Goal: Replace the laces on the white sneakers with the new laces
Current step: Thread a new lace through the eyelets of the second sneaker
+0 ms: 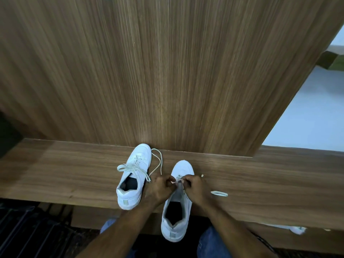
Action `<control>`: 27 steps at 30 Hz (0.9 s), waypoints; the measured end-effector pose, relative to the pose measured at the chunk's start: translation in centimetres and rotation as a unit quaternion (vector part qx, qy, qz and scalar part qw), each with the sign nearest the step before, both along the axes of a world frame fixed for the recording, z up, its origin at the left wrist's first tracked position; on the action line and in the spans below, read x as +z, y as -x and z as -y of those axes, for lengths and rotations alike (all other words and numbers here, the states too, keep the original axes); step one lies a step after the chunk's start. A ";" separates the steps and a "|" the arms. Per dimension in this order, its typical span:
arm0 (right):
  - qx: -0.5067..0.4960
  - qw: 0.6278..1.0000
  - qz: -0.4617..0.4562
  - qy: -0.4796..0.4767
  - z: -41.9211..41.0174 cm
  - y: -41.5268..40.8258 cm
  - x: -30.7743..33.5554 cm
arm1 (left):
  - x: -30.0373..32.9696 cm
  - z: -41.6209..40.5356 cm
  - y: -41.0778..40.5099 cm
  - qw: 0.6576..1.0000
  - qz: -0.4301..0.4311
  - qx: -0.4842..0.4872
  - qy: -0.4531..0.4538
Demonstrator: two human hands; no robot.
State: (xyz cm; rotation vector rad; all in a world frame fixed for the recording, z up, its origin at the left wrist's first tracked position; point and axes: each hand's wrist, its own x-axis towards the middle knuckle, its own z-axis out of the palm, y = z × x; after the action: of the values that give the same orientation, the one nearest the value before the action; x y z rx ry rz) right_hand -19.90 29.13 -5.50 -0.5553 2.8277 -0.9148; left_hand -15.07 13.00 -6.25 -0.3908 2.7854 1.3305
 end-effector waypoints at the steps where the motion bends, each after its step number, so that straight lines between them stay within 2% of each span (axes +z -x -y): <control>1: -0.019 1.000 0.012 0.005 -0.1 0.1 -0.1 | -0.1 -0.2 -0.4 1.000 0.016 -0.001 0.011; 4: -0.042 0.998 0.043 0.013 -0.4 0.5 -0.2 | -0.6 -0.8 -0.9 0.999 0.046 0.001 0.019; 9: -0.051 0.996 0.065 0.017 -0.2 0.3 -0.4 | -0.5 -0.8 -0.8 0.999 0.042 0.031 -0.010; 15: -0.059 0.996 0.022 -0.055 1.1 -0.5 -0.7 | -1.1 0.0 -0.3 0.995 0.070 0.051 -0.049; 20: -0.073 0.993 0.061 -0.076 1.0 -0.5 -0.7 | -1.5 0.2 0.0 0.995 0.072 0.052 -0.051; 27: -0.018 0.994 -0.010 -0.111 1.8 -0.3 0.0 | -2.2 0.4 0.3 0.991 0.085 0.083 -0.057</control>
State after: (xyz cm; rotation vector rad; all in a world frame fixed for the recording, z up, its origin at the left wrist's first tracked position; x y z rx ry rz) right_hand -19.60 27.34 -5.55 -0.4880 2.9142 -0.5908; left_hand -15.38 12.61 -8.46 -0.7086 2.5731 1.4067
